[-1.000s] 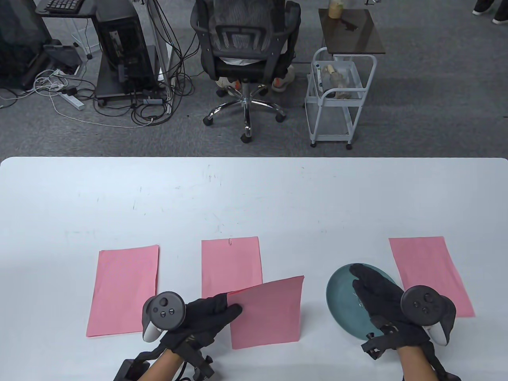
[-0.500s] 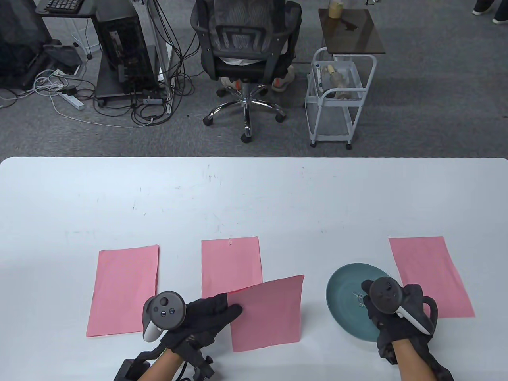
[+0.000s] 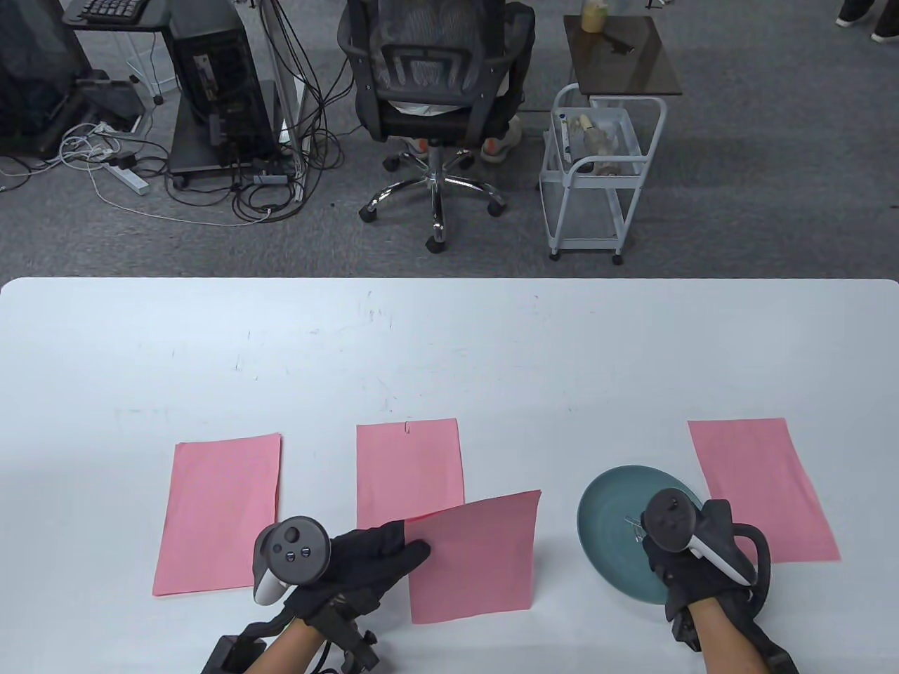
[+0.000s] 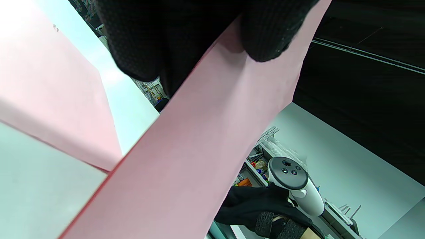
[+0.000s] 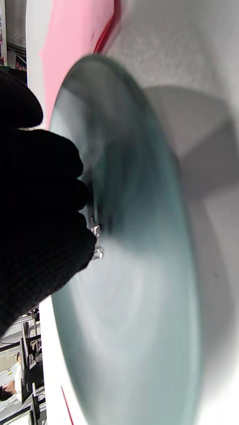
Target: Pinch and push to attach paper clips
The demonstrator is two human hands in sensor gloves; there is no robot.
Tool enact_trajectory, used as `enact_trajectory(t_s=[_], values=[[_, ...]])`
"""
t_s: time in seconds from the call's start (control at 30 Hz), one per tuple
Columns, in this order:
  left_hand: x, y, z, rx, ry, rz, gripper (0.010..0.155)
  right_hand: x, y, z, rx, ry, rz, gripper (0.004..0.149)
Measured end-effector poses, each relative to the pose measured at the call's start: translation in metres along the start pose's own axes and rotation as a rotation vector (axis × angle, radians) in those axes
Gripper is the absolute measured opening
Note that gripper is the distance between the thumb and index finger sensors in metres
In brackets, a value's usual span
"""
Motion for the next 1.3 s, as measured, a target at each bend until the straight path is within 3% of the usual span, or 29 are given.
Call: enact_trajectory(t_s=[0.53,0.83,1.17,1.3], values=[[0.0,0.0,-0.001,-0.02,-0.004,0.004,0.042,0.003,0.002,-0.026,0.252,-0.062,0.151,0.036],[-0.001,-0.002,-0.001,-0.023,-0.006,0.01,0.042,0.003,0.002,-0.027,0.266,-0.062,0.127,0.036],[-0.002,-0.002,-0.001,-0.017,0.002,0.014,0.042,0.016,-0.031,-0.015,0.06,-0.016,0.224,0.035],[-0.002,-0.002,-0.001,-0.017,0.002,0.016,0.042,0.02,-0.046,-0.011,-0.184,-0.026,0.299,0.034]])
Point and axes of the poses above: the tracker on the back of each hand, its own z axis roughly to the little-finger side, its own x axis roughly from the fingertips to the wrist, y = z × x, the point moved 5 cm from there along -x, roughly from the wrist to the fingertips, and after that the axes turned 9 degrees about z, right-handed, at the moved point
